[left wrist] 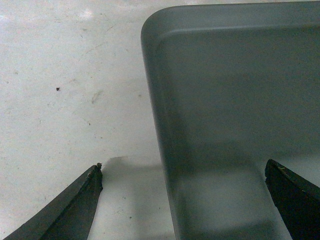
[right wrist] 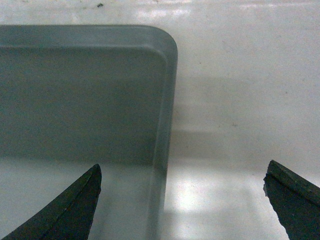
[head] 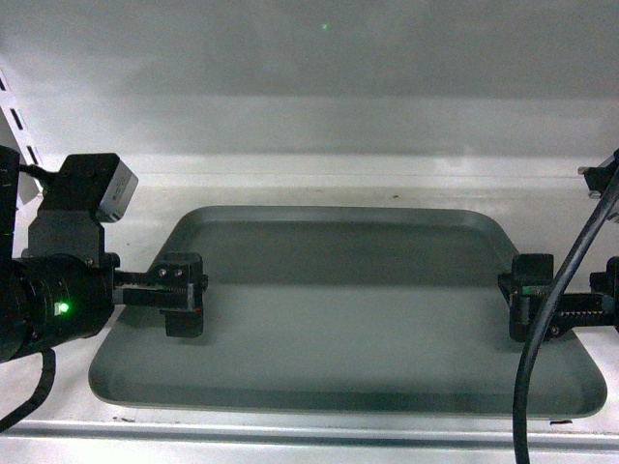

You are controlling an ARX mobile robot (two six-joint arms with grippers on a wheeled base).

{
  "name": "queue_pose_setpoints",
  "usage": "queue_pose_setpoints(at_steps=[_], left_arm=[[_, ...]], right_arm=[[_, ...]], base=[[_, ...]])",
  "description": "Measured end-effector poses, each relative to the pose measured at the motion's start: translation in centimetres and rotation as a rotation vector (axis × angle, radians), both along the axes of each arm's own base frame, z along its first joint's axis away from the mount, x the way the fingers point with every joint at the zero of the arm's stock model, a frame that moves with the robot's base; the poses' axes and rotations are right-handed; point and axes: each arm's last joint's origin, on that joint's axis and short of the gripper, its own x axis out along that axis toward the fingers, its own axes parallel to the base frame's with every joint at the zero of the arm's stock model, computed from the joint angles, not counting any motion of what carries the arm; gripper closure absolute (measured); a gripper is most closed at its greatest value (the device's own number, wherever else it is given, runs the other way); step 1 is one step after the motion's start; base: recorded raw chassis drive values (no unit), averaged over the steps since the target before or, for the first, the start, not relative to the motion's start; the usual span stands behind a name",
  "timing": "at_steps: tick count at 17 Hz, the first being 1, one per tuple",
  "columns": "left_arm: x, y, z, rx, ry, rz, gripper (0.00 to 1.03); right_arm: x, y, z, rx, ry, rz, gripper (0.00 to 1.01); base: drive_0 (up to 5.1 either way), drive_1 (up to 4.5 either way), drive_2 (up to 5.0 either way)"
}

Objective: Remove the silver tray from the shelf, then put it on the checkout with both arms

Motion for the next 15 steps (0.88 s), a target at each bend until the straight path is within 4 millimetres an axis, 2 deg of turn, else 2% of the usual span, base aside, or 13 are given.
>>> queue_pose_setpoints(at_steps=[8,9,10,13,15], left_arm=[[0.17,-0.34,0.02,0.017,0.021,-0.005,0.05],[0.07,-0.39,-0.03,0.020,0.018,-0.002,0.16],[0.01,-0.59,-0.03,0.019,0.014,-0.008,0.29],[-0.11,-0.73,-0.04,0.022,0.004,-0.008,0.68],[-0.14,-0.68,-0.05,0.022,0.000,-0.003,0.82]], right_arm=[[0.37,0.45,-0.52,-0.021,0.041,-0.011,0.03],[0.35,0.60,-0.52,-0.020,0.041,-0.008,0.09],[0.35,0.61,-0.52,-0.021,0.041,-0.009,0.20],[0.34,0.65,-0.52,-0.025,0.040,-0.015,0.60],[0.29,0.96,-0.51,-0.029,0.038,-0.010,0.75]], base=[[0.0,0.00,0.0],[0.0,0.00,0.0],[0.0,0.00,0.0],[0.0,0.00,0.0],[0.0,0.00,0.0]])
